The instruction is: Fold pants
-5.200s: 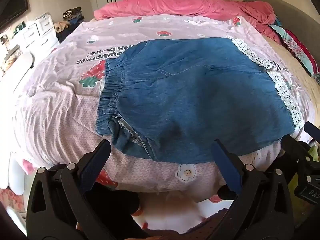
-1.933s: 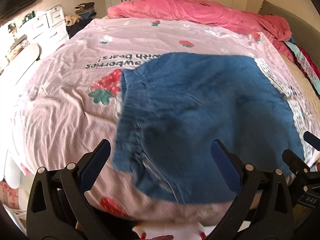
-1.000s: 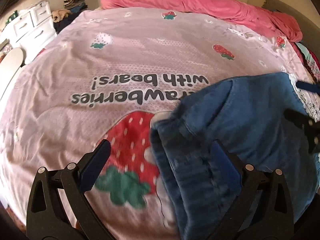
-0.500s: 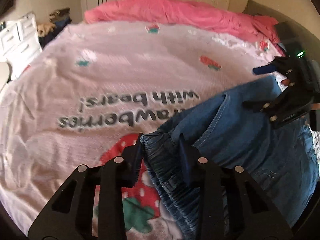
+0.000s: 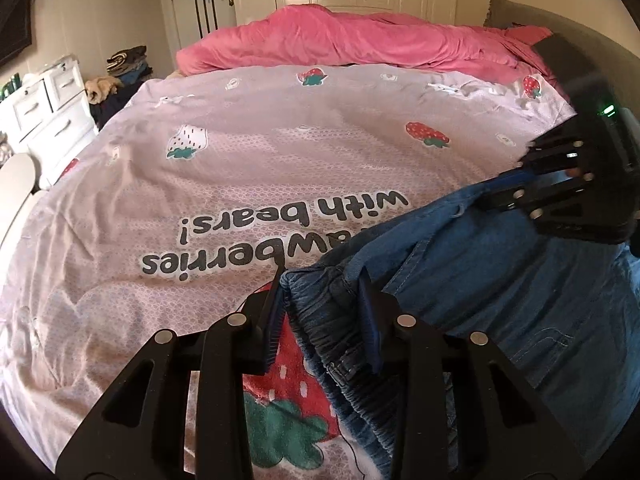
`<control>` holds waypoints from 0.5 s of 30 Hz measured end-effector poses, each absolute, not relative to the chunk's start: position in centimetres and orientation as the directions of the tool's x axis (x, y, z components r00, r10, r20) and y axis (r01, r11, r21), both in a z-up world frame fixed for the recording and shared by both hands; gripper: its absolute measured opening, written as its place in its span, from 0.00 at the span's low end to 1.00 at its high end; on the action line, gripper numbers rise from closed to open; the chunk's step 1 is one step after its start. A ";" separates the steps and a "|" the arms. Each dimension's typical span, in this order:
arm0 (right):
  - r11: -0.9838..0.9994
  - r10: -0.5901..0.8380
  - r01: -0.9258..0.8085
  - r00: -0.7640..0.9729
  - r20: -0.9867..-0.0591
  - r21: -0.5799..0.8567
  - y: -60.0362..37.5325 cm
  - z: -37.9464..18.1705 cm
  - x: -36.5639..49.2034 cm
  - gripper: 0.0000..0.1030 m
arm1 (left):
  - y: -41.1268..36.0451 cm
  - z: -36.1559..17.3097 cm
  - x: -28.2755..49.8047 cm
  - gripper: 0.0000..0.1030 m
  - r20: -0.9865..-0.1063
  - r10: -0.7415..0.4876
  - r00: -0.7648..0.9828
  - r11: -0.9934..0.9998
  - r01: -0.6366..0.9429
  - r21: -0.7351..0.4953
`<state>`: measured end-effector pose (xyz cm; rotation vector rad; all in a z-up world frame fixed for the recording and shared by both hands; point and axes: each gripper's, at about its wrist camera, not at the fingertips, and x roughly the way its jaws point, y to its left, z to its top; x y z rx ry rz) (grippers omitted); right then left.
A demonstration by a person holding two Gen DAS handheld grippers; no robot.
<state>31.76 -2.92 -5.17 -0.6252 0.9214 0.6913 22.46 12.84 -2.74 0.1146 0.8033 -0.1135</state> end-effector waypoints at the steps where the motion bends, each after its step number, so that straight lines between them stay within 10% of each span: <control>1: 0.639 0.278 -0.750 0.434 -0.857 -0.172 -3.5 -4.7 31.3 0.07 | 12.7 -2.6 22.3 0.25 -0.716 -0.055 0.696 0.987 0.147 0.067; 15: 0.728 0.482 -0.685 0.510 -0.712 0.002 -11.1 3.4 18.8 0.06 | 10.2 3.5 13.2 0.25 -0.574 -0.101 0.812 0.975 0.197 0.107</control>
